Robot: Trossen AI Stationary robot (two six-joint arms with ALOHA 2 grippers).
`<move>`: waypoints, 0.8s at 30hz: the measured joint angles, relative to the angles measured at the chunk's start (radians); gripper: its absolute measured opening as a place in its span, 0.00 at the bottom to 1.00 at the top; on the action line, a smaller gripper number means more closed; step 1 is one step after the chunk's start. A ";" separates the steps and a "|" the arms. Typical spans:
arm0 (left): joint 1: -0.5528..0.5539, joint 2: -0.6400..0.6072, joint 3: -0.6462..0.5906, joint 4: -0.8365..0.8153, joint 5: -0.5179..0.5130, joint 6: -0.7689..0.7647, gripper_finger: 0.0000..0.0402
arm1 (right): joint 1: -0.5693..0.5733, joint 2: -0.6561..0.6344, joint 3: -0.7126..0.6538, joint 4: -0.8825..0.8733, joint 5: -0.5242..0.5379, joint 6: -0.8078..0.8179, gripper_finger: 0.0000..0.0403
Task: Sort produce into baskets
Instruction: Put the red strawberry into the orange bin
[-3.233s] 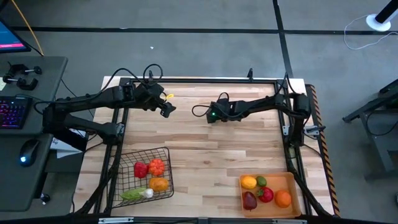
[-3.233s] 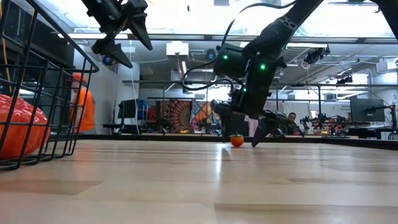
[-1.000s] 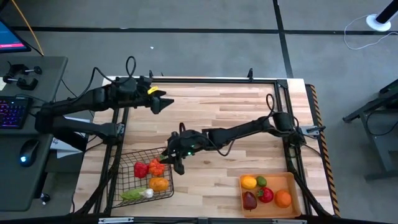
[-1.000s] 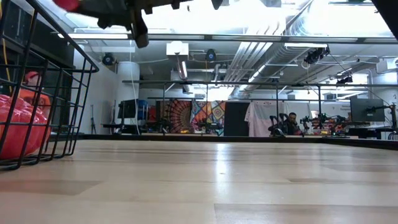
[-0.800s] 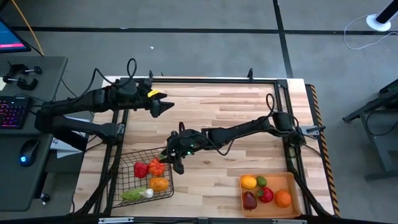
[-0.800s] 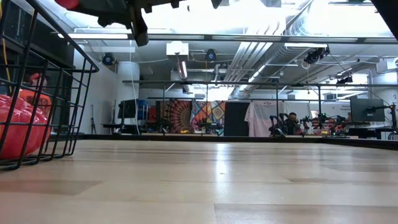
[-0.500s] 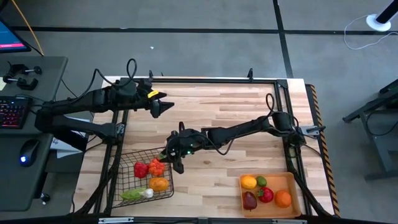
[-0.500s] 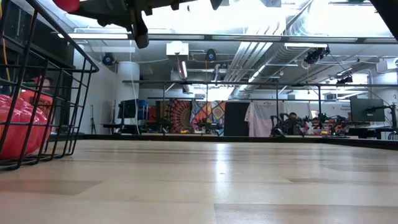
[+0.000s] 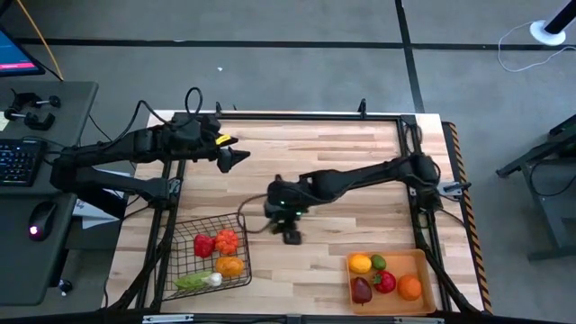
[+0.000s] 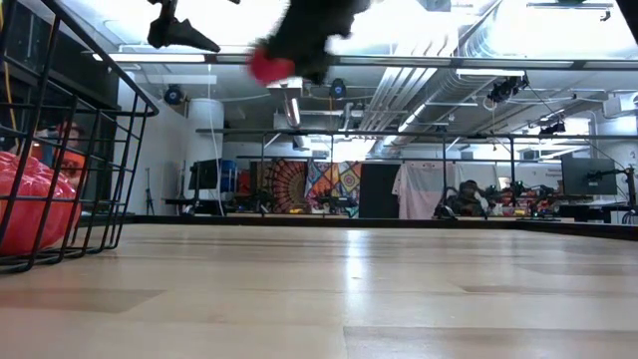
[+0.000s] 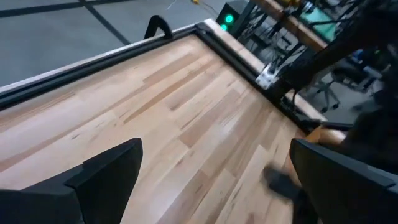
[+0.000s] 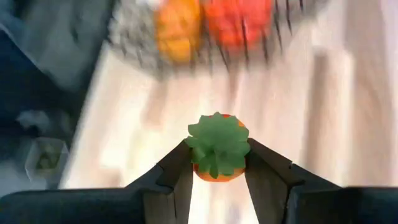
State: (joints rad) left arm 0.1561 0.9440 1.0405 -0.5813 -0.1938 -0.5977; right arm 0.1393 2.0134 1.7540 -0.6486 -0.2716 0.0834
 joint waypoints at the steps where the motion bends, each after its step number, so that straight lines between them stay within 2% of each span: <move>1: 0.003 0.000 0.000 -0.008 0.000 0.004 0.98 | 0.002 -0.016 0.000 -0.065 0.030 -0.017 0.30; 5: 0.016 0.000 0.000 -0.012 -0.001 0.024 0.98 | -0.011 -0.088 0.000 -0.234 0.242 -0.079 0.30; 8: 0.024 0.000 0.000 -0.012 -0.006 0.026 0.98 | -0.032 -0.115 0.000 -0.298 0.385 -0.014 0.30; 12: 0.036 0.000 0.000 -0.013 -0.008 0.026 0.98 | -0.038 -0.144 0.000 -0.468 0.372 0.079 0.30; 18: 0.036 0.000 0.000 -0.022 -0.008 0.026 0.98 | 0.057 -0.148 -0.005 -0.759 0.369 0.173 0.29; 21: 0.036 0.000 0.000 -0.030 -0.003 0.026 0.98 | 0.133 -0.191 -0.095 -0.772 0.346 0.240 0.29; 24: 0.036 0.000 0.000 -0.029 0.009 0.026 0.98 | 0.220 -0.283 -0.270 -0.697 0.250 0.401 0.29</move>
State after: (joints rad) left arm 0.1925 0.9440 1.0405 -0.6107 -0.1844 -0.5720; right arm 0.3588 1.7301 1.4844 -1.3455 -0.0215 0.4843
